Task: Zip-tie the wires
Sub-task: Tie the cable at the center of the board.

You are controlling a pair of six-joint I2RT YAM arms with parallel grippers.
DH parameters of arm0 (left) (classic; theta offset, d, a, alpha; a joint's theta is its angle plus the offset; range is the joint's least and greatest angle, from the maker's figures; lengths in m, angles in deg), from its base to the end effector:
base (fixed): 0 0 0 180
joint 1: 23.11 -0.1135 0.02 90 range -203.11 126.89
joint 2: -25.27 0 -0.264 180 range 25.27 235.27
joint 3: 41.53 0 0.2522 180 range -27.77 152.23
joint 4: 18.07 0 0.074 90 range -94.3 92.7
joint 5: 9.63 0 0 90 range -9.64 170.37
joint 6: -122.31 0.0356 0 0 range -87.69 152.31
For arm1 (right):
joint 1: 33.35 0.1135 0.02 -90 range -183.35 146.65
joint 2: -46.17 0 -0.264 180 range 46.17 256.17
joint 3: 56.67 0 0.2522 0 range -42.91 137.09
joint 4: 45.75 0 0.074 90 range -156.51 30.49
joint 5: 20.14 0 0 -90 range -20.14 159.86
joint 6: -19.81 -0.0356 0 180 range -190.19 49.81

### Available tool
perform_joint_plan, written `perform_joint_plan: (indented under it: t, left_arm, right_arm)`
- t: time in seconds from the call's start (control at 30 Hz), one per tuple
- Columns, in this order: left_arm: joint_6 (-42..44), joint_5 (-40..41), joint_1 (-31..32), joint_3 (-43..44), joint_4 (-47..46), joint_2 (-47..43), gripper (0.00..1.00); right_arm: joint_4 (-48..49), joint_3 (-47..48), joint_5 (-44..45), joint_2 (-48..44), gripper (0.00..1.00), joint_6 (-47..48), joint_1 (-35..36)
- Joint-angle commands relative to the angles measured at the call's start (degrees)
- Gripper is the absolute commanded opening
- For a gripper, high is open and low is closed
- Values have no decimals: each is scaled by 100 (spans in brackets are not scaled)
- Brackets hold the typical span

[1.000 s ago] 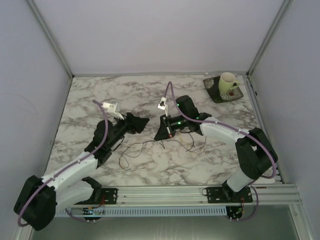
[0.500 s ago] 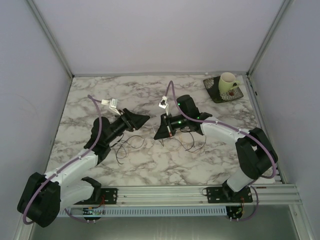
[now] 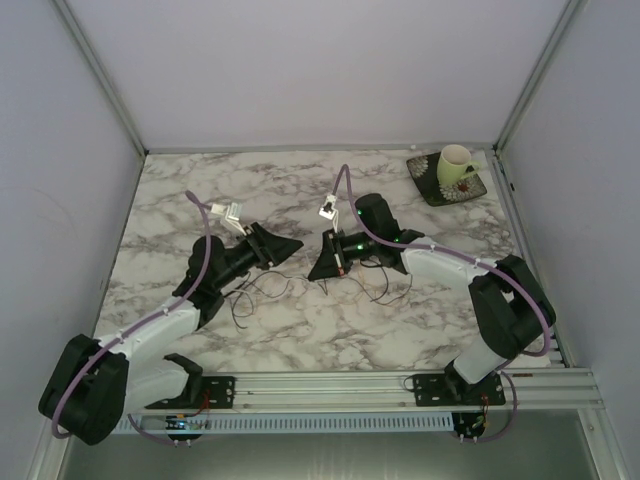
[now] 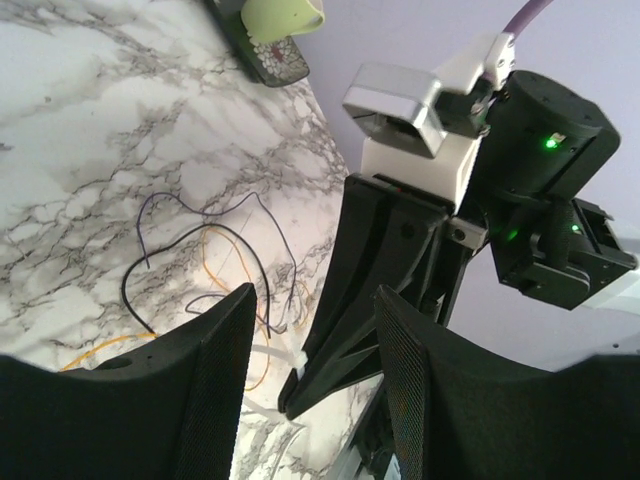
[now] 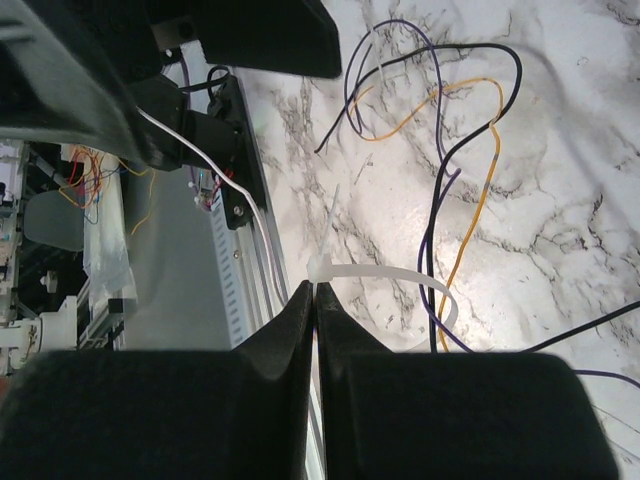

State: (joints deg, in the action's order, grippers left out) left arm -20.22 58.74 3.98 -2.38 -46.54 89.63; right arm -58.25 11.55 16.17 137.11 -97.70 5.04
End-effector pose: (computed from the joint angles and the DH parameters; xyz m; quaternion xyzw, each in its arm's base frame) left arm 0.2085 -0.1214 0.2502 -0.0155 0.6880 -0.5561 0.4660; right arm 0.2445 0.2303 0.2252 -0.2819 0.7689 0.5597 0.1264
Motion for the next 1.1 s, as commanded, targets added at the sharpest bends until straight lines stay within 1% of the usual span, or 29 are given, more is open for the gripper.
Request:
perform_joint_plan:
  t: [0.0, 0.1, 0.47, 0.57, 0.7, 0.87, 1.07]
  left_arm:
    - [-46, -111, -11, -134, -304, 26, 52]
    - [39, -98, -2, -164, -239, 45, 51]
    - [-82, -194, 212, -162, -706, 363, 50]
    - [-94, -162, 313, -172, -793, 440, 45]
    - [-79, -59, 390, -203, -858, 464, 40]
    - [-24, -68, 428, -144, -864, 571, 37]
    - [44, -67, 470, -122, -875, 658, 28]
  right_arm:
    - [391, 45, -36, -202, 0, -132, -14]
    - [426, 47, -62, -211, 0, -156, -12]
    - [598, 20, -16, -183, 0, -283, -11]
    - [699, -4, -19, -184, 0, -345, -16]
    - [733, -42, -58, -173, 0, -361, -1]
    - [743, -57, -74, -186, 0, -369, 1]
    - [761, -83, -62, -207, 0, -387, 2]
